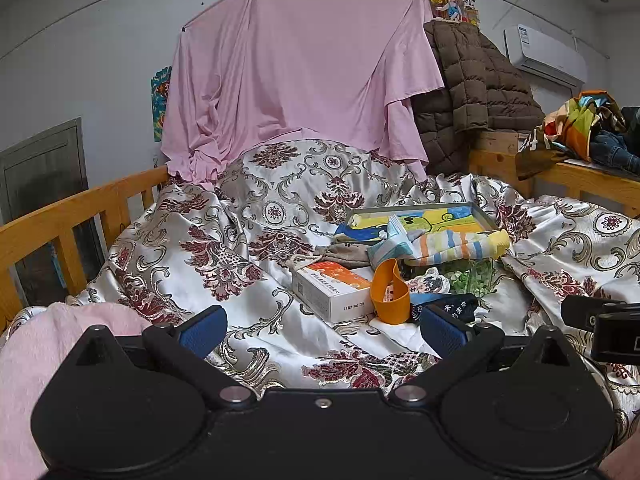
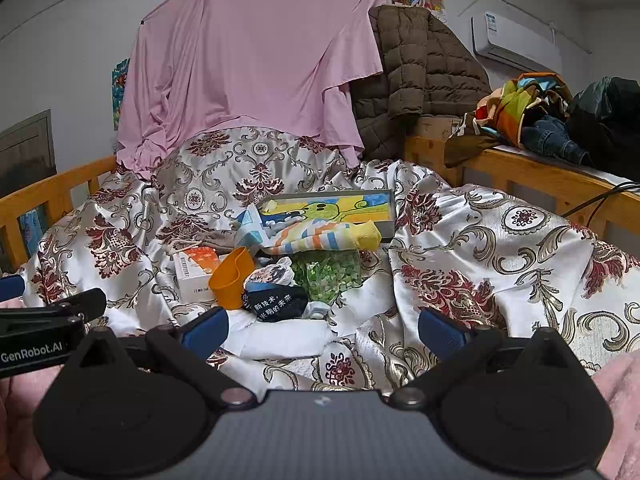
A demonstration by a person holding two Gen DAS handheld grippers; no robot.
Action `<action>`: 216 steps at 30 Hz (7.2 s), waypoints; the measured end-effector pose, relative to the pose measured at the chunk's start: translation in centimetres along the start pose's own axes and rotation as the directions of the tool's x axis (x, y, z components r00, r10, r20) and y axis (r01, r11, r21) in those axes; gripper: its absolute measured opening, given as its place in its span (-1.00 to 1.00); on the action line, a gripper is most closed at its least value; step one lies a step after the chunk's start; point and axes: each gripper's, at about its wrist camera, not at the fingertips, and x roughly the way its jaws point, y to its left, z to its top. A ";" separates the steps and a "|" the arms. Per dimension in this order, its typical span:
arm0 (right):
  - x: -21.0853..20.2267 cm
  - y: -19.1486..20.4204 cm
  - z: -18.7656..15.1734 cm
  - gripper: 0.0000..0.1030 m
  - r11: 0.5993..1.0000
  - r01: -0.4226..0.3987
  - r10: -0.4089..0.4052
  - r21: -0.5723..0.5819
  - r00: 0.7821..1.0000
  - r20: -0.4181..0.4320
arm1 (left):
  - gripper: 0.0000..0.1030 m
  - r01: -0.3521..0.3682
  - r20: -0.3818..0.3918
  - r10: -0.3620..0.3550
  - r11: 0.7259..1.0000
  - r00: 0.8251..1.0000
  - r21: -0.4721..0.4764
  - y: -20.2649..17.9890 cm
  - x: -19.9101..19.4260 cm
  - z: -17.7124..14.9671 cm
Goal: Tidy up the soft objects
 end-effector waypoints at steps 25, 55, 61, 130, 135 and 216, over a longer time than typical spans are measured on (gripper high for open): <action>0.0 0.0 0.0 0.99 1.000 -0.001 0.001 0.001 1.000 -0.002 | 0.99 -0.001 0.001 0.001 1.000 1.000 0.001 0.0 0.0 0.0; 0.1 0.1 0.0 0.99 1.000 -0.001 0.001 0.001 1.000 -0.004 | 0.99 -0.001 0.001 0.001 1.000 1.000 0.002 0.0 0.0 0.0; 0.0 0.2 0.0 0.99 1.000 -0.001 0.001 -0.002 1.000 -0.008 | 0.99 0.004 0.004 -0.004 1.000 1.000 0.006 -0.1 -0.1 0.0; 23.8 0.5 1.7 -0.01 0.862 -0.501 0.325 -0.077 0.662 -0.676 | -0.50 0.802 -0.551 -0.597 0.534 0.583 0.269 -7.8 27.2 2.0; 23.4 0.2 2.0 -0.41 0.870 -0.488 0.324 -0.076 0.679 -0.659 | -0.74 0.794 -0.546 -0.612 0.579 0.573 0.184 -7.1 27.7 2.6; 48.5 -8.7 15.6 -0.56 0.994 -0.048 0.073 0.099 0.959 -0.275 | -0.79 0.421 -0.373 -0.525 0.846 0.765 -0.327 -10.9 53.8 15.0</action>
